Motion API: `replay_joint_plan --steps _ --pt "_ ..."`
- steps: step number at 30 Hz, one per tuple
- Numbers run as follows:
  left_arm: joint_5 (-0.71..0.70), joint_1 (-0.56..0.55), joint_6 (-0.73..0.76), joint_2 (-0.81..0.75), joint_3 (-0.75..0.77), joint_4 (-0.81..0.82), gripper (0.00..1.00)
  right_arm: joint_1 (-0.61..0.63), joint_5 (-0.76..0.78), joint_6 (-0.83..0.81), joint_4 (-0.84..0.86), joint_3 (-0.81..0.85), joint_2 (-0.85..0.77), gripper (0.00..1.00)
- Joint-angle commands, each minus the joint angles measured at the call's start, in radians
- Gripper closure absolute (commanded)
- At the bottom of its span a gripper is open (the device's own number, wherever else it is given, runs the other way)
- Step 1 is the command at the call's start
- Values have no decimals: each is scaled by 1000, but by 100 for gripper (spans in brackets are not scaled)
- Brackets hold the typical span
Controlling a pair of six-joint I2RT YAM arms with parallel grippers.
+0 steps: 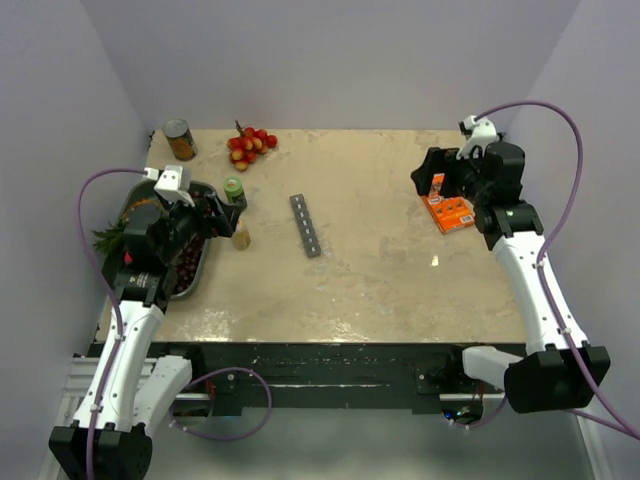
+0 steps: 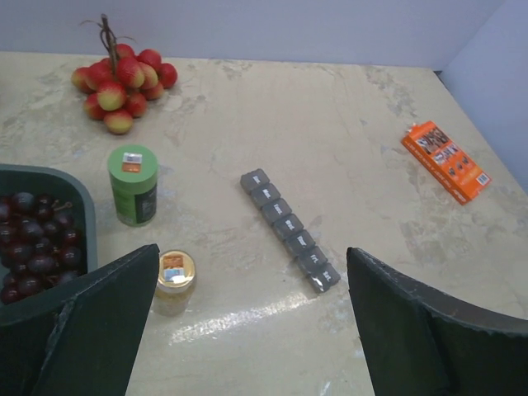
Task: Sort the pills into containers
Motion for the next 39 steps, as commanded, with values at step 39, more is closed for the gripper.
replay_joint_plan --steps 39 --pt "-356 -142 43 591 277 -262 35 72 -743 -571 138 -289 143 1"
